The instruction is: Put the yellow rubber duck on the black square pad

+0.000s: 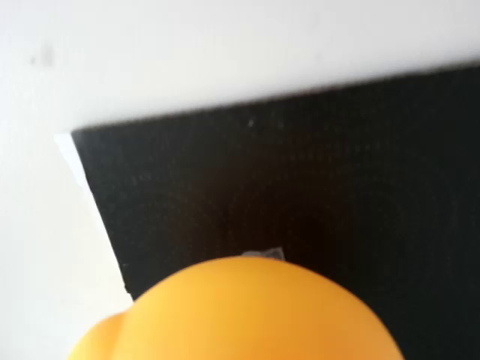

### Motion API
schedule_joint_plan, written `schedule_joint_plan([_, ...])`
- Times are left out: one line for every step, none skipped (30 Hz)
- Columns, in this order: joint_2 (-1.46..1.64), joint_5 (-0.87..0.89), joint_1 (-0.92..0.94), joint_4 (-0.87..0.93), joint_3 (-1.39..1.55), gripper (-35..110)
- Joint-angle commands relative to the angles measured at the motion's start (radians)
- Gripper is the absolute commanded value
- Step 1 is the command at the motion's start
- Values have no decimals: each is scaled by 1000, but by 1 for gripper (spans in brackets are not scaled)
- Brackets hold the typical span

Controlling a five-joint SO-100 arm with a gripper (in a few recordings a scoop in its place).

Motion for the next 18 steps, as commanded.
schedule_joint_plan([8,-21,-43,9,26,8])
schedule_joint_plan([8,-21,-58,6,43,8])
schedule_joint_plan([5,-21,-71,5,58,8])
schedule_joint_plan([2,-21,-80,5,71,8])
schedule_joint_plan([2,-21,-87,3,78,8])
schedule_joint_plan([3,-21,-91,3,83,8])
schedule_joint_plan([5,-20,-91,3,84,8])
schedule_joint_plan([2,-18,-91,3,84,8])
schedule_joint_plan([2,-12,-91,3,84,8])
schedule_joint_plan([2,-9,-91,3,84,8])
schedule_joint_plan([2,-8,-91,3,84,8])
schedule_joint_plan([2,-8,-91,3,84,8])
schedule_joint_plan([2,-6,-87,5,84,8])
schedule_joint_plan([2,-6,-83,5,84,8])
schedule_joint_plan([2,-6,-81,5,84,8])
schedule_joint_plan([2,-14,-81,5,84,8])
schedule_joint_plan([5,-20,-86,6,86,9])
schedule_joint_plan([9,-21,-89,11,86,11])
